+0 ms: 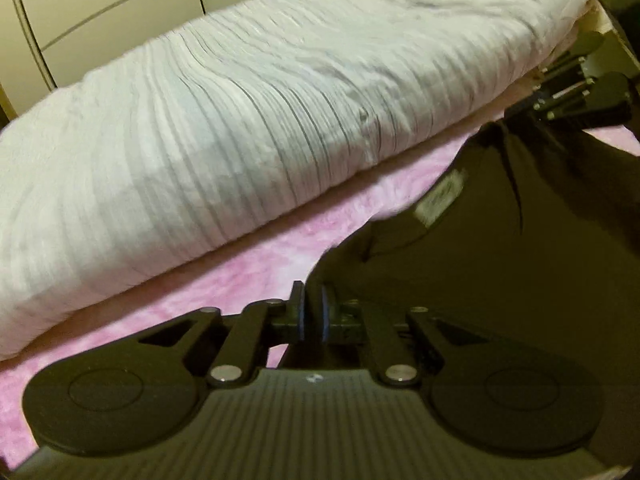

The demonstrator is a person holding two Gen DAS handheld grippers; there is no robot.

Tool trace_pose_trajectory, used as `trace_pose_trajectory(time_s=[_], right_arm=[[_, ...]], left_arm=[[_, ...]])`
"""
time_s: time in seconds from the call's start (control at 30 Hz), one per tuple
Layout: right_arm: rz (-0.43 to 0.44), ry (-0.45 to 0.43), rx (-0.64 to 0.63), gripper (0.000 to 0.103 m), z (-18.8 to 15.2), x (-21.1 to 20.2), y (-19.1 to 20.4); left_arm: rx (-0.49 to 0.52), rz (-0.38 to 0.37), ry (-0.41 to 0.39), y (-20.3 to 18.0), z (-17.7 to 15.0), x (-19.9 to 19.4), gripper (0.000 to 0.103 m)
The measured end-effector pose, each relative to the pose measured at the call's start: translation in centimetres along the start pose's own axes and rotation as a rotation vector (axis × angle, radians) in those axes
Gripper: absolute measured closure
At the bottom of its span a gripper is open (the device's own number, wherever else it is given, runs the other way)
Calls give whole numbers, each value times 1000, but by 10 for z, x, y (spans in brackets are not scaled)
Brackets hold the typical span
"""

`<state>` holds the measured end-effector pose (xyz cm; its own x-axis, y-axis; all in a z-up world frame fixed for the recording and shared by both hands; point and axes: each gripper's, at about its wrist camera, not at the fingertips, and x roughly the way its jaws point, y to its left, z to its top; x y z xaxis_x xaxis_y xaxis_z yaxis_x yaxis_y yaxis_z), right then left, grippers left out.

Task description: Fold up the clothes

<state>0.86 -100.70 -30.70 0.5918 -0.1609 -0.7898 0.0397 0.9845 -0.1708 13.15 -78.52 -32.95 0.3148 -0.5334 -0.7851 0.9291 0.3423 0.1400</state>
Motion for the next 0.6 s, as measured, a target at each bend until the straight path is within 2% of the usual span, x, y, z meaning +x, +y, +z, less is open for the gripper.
trace_pose_trajectory(time_s=[0.07,0.1,0.13,0.17,0.27,0.37,0.5,0.6], right_arm=[[-28,13,-11,91,-6,9,7],[-52,3,-10,73,-9,9,10],[-73,-12,-1,60,-13,6,12],[-85,-25,14,58,-17,2,14],[-118,-60,85,58,-39,-24,16],[-137,-42,241,57,-77,-56,14],[-139,75,429,57,-146,-95,12],[-150,171,515,57,-196,-121,4]], left_arm=[[-20,11,0,-2,-6,7,89],[-34,15,0,-2,-9,9,84],[-48,15,-5,0,-13,8,82],[-62,13,-13,2,-17,4,79],[-81,34,-15,8,-38,-13,79],[-94,48,10,4,-61,-35,79],[-114,7,27,-22,-74,-54,79],[-119,-37,37,-48,-78,-66,79]])
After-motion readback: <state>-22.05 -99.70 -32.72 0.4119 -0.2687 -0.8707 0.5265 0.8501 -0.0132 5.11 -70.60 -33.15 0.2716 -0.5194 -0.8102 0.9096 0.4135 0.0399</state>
